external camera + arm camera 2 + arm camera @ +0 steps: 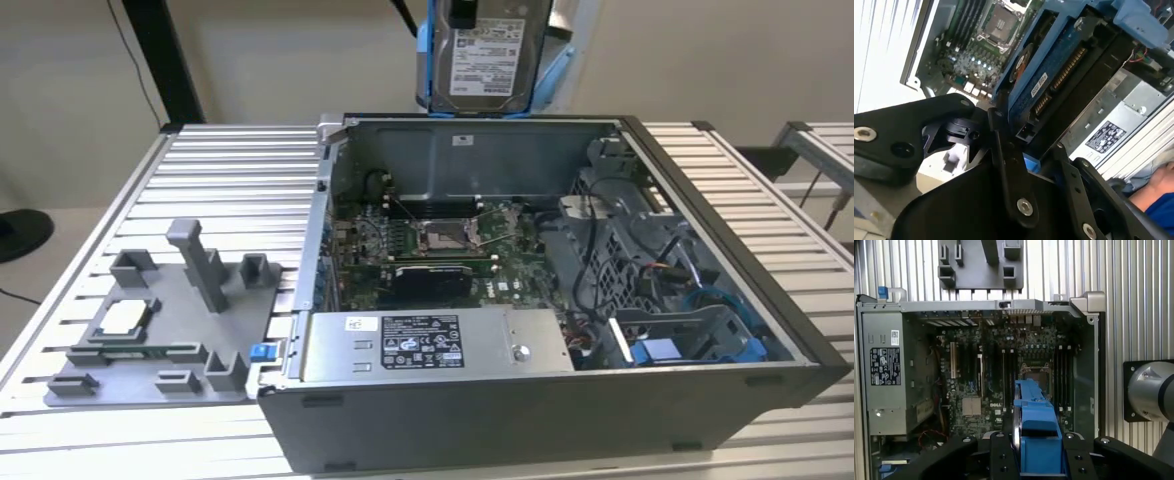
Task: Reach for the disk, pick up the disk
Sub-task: 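Pick up the disk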
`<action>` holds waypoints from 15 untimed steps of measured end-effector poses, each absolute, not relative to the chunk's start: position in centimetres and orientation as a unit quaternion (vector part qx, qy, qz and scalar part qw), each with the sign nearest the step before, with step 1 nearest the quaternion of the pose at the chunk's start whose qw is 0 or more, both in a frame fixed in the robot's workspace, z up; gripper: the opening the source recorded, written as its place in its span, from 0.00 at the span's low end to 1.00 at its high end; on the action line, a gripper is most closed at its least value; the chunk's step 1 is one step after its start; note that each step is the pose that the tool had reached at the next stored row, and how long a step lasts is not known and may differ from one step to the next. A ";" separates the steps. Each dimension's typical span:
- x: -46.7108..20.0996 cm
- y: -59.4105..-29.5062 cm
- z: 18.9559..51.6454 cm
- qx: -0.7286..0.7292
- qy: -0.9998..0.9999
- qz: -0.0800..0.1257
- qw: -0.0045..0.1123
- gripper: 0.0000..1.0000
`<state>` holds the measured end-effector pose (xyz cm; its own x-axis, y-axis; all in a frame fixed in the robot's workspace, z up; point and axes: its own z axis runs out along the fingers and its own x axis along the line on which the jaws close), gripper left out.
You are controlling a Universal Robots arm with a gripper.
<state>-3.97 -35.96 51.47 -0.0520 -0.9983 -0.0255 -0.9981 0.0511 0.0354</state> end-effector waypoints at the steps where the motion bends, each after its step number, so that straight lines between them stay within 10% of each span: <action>1: -3.6 -36.0 51.5 0.688 -0.725 -0.022 0.003 0.00; 15: 1.9 -36.0 51.5 0.688 -0.725 -0.022 0.003 0.00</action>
<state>1.94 -35.96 51.47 -0.0520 -0.9983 -0.0257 -0.9981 0.0511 0.0353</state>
